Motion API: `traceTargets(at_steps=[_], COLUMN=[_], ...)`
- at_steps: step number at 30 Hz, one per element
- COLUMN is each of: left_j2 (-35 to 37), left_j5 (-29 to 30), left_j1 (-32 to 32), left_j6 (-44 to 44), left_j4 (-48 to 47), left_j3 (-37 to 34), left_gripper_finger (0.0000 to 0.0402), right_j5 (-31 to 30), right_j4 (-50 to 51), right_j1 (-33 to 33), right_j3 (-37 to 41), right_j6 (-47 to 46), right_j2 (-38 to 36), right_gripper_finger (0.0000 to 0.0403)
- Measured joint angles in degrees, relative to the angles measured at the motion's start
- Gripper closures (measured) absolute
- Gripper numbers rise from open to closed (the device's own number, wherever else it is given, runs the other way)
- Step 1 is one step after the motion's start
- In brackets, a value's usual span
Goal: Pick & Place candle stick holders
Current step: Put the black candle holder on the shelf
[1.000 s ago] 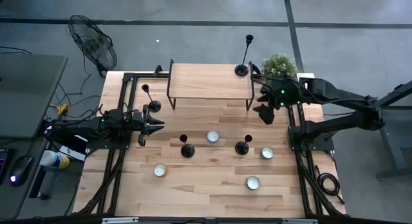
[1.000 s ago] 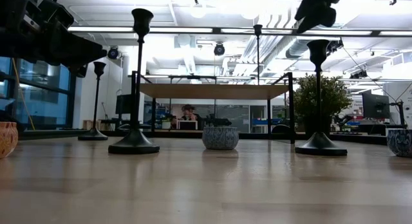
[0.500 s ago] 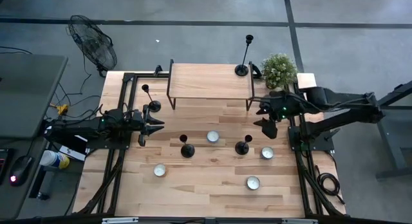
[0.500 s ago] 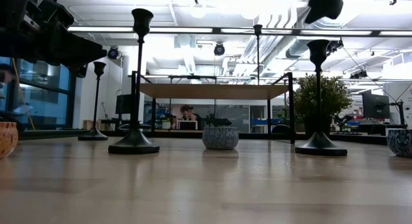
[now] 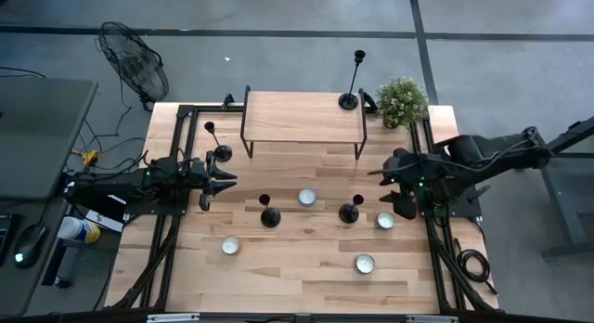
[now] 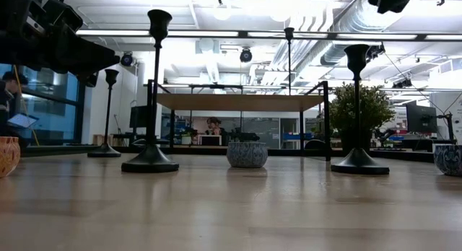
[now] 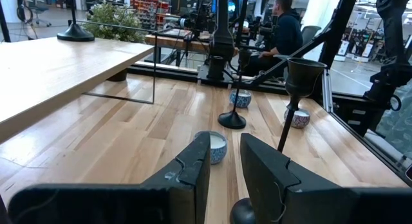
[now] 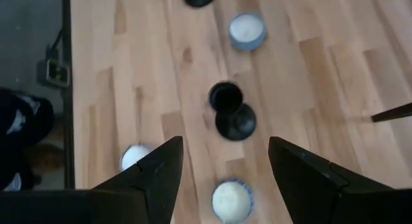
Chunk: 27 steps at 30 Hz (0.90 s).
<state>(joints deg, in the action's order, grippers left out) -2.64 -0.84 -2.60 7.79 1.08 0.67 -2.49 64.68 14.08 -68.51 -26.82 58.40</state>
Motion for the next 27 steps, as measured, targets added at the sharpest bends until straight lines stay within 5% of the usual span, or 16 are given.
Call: traceTargets(at_steps=[27], left_j2=[0.0], left_j5=[0.0], left_j1=[0.0], left_j6=[0.0], left_j4=[0.0], left_j3=[0.0], left_gripper_finger=[0.0318], right_j5=[1.0], right_j4=[2.6], right_j1=[3.6], right_j3=[0.0], right_j6=[-1.2], right_j2=[-2.1], right_gripper_finger=[0.0181])
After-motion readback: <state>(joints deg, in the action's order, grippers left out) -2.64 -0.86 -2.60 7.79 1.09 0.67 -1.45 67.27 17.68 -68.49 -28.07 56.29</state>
